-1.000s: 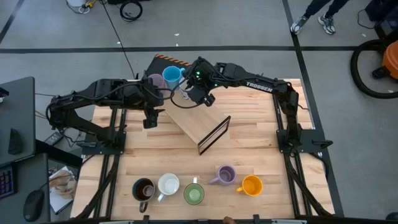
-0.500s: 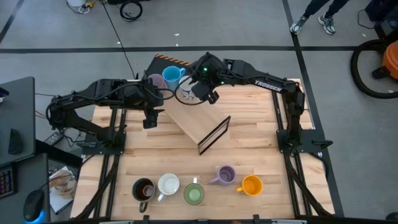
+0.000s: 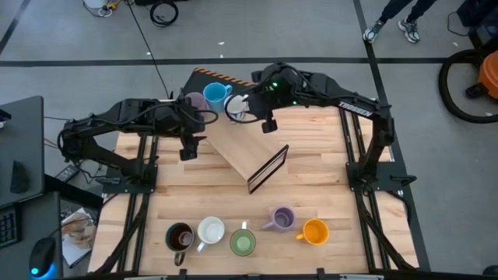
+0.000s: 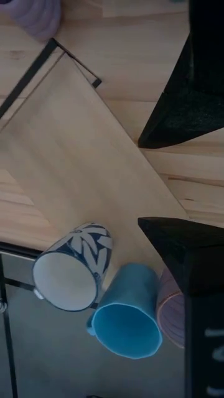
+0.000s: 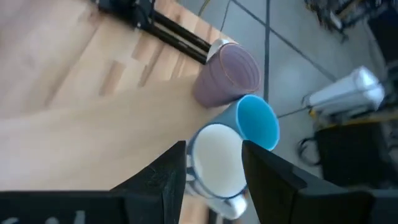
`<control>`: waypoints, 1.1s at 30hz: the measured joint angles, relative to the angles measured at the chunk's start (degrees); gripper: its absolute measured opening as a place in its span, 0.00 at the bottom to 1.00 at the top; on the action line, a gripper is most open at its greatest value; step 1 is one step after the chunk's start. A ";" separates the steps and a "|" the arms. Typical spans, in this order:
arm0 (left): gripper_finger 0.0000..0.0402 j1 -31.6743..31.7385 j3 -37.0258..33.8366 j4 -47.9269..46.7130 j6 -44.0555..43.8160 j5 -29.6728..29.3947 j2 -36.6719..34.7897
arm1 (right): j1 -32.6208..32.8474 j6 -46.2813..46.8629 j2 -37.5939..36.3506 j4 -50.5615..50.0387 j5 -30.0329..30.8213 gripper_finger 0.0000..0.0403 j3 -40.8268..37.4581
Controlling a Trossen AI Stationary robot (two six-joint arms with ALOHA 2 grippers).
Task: Place coffee mugs
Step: Put the light green mug on the shelf
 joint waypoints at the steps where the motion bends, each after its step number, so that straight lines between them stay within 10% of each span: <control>1: 0.49 -0.01 0.00 0.54 0.00 0.00 0.00 | 0.21 2.46 -0.37 -0.67 0.44 0.40 0.00; 16: 0.49 -5.05 -4.26 6.45 -2.49 5.50 -1.39 | 4.76 25.07 -6.93 -18.45 12.22 0.38 -1.77; 33: 0.49 -20.48 -12.14 6.47 -30.04 5.15 -1.15 | 15.30 37.13 -29.43 0.15 22.01 0.28 -38.51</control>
